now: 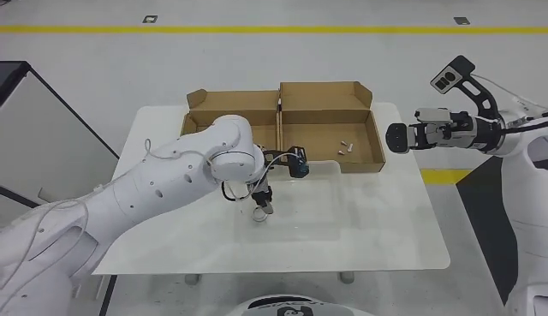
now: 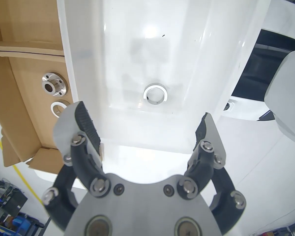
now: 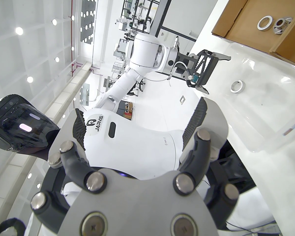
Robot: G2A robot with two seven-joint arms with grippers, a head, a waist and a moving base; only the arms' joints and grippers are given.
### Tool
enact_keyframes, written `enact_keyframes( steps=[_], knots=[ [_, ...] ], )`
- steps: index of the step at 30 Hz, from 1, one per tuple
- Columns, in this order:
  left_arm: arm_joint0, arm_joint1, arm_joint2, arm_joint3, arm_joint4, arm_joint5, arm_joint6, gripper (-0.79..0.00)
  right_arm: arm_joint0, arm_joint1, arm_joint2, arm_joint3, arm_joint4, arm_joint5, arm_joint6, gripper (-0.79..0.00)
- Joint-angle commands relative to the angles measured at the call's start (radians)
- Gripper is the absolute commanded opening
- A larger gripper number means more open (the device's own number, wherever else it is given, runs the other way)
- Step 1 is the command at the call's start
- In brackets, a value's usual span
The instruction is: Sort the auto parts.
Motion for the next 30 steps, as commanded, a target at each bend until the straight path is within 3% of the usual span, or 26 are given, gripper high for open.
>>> enact_keyframes(
  steps=[1,16,30],
  knots=[
    [-0.009,-0.004,0.017,0.013,-0.003,-0.005,0.005,-0.403,0.000,0.000,0.000,0.000,0.000,0.000,0.000,0.000],
    [-0.080,-0.021,0.174,0.067,0.000,-0.023,0.023,-0.437,0.000,0.000,0.000,0.000,0.000,0.000,0.000,0.000],
    [-0.003,-0.067,0.174,0.153,0.099,-0.031,0.031,-0.422,0.000,0.000,0.000,0.000,0.000,0.000,0.000,0.000]
  ],
)
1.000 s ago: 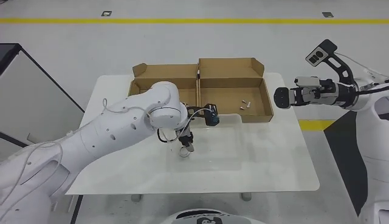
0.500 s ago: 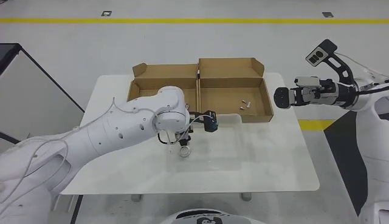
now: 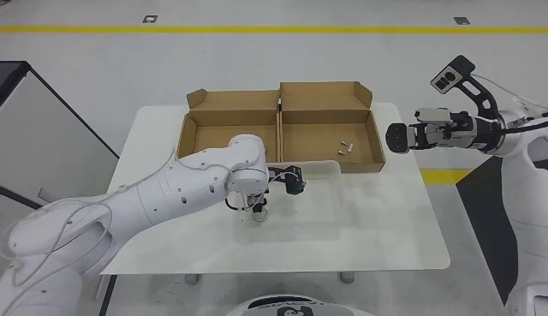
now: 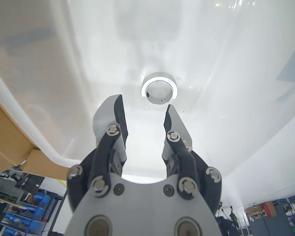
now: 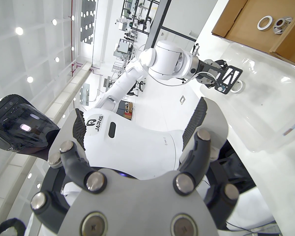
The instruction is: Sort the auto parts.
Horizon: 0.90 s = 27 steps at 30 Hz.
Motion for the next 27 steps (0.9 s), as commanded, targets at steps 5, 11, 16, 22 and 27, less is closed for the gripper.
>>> enact_keyframes(
  steps=[5,11,16,22,27],
  knots=[
    [0.016,-0.021,0.000,0.034,0.032,-0.001,0.001,-0.409,0.000,0.000,0.000,0.000,0.000,0.000,0.000,0.000],
    [0.031,-0.038,0.000,0.058,0.054,0.002,-0.002,-0.419,0.000,0.000,0.000,0.000,0.000,0.000,0.000,0.000],
    [0.045,-0.053,0.000,0.073,0.082,0.005,-0.005,-0.422,0.000,0.000,0.000,0.000,0.000,0.000,0.000,0.000],
    [0.054,-0.067,0.000,0.090,0.095,0.009,-0.009,-0.428,0.000,0.000,0.000,0.000,0.000,0.000,0.000,0.000],
    [0.062,-0.076,0.000,0.102,0.091,0.002,-0.002,-0.425,0.000,0.000,0.000,0.000,0.000,0.000,0.000,0.000]
  ],
)
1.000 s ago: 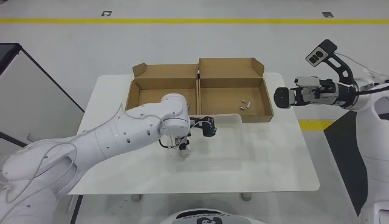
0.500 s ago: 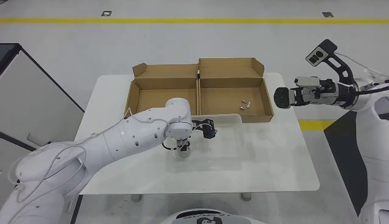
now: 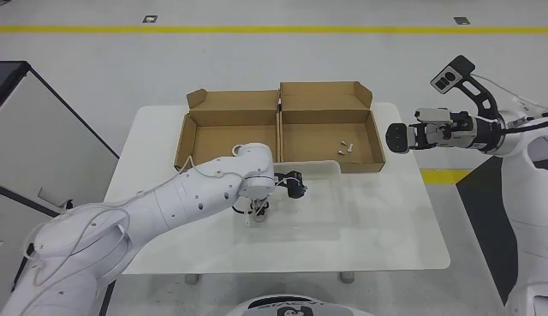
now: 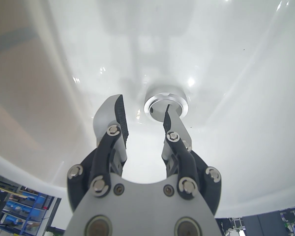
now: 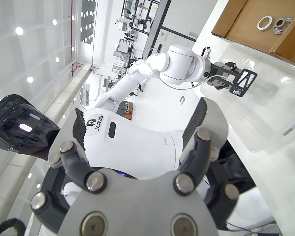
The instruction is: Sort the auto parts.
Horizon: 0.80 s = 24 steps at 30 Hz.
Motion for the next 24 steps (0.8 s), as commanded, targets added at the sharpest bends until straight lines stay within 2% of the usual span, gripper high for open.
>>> enact_keyframes(
  steps=[1,17,24],
  knots=[
    [0.003,-0.003,0.000,0.003,-0.001,-0.003,0.003,-0.425,0.000,0.000,0.000,0.000,0.000,0.000,0.000,0.000],
    [-0.008,-0.012,0.000,0.027,-0.068,-0.033,0.033,-0.425,0.000,0.000,0.000,0.000,0.000,0.000,0.000,0.000],
    [-0.001,-0.013,0.000,0.032,-0.064,-0.028,0.029,-0.456,0.000,0.000,0.000,0.000,0.000,0.000,0.000,0.000]
  ],
)
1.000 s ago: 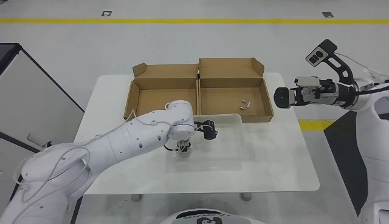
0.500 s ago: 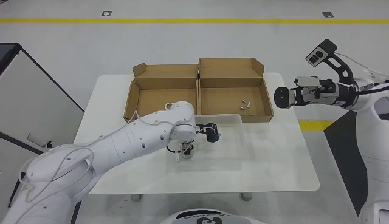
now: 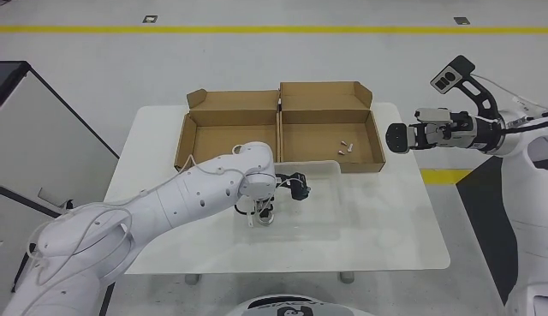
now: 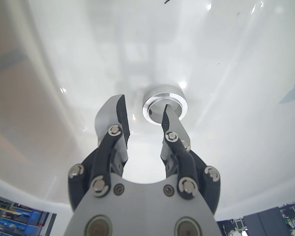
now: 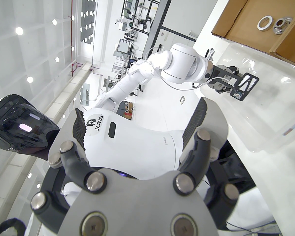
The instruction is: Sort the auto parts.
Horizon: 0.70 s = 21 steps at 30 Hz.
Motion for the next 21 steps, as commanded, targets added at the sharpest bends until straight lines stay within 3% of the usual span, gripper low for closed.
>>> enact_keyframes(
  steps=[1,18,20,21],
  knots=[
    [0.002,-0.001,0.000,0.001,0.001,0.000,0.000,-0.459,0.000,0.000,0.000,0.000,0.000,0.000,0.000,0.000],
    [0.018,-0.004,0.000,0.015,-0.002,-0.007,0.007,-0.483,0.000,0.000,0.000,0.000,0.000,0.000,0.000,0.000],
    [0.022,-0.006,0.000,0.020,0.002,-0.008,0.008,-0.566,0.000,0.000,0.000,0.000,0.000,0.000,0.000,0.000],
    [0.022,-0.007,0.000,0.022,0.002,-0.008,0.008,-0.785,0.000,0.000,0.000,0.000,0.000,0.000,0.000,0.000]
  ],
)
